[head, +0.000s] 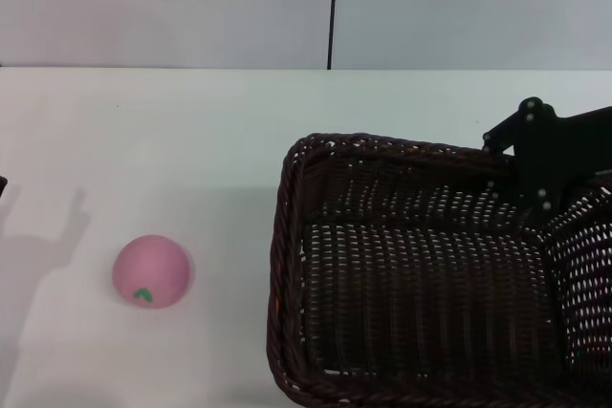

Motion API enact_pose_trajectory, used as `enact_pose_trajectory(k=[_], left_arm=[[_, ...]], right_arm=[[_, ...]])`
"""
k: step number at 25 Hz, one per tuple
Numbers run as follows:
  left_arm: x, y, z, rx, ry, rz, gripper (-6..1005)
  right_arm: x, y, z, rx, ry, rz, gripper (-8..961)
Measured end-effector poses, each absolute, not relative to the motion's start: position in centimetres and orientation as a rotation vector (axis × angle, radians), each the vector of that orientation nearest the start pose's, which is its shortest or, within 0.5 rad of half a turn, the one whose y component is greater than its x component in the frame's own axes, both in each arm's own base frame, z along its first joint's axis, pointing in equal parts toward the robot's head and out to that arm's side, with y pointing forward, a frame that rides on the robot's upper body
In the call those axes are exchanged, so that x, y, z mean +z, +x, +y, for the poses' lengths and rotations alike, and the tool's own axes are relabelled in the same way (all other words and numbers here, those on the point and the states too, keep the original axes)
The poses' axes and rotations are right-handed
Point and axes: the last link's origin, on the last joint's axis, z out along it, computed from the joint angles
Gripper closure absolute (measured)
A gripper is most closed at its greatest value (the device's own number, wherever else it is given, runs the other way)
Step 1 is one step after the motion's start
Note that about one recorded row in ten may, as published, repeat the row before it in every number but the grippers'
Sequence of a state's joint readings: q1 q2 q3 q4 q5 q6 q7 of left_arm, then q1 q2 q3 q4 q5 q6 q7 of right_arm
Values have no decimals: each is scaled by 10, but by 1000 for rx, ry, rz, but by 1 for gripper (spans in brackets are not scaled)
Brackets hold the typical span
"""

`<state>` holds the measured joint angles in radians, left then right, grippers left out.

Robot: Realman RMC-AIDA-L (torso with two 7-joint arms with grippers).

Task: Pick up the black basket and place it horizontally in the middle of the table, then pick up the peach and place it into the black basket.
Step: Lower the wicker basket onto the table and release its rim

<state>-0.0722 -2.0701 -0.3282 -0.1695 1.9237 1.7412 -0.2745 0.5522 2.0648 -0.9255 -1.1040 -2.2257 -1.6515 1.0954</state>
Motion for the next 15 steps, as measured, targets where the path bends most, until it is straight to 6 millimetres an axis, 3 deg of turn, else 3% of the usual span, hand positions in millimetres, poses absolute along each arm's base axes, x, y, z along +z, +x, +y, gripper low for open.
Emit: enact_pose_trajectory(k=[15], left_arm=[[3, -347, 176, -988, -1444, -505, 190]], right_arm=[[31, 226, 346, 87, -2834, -461, 734]])
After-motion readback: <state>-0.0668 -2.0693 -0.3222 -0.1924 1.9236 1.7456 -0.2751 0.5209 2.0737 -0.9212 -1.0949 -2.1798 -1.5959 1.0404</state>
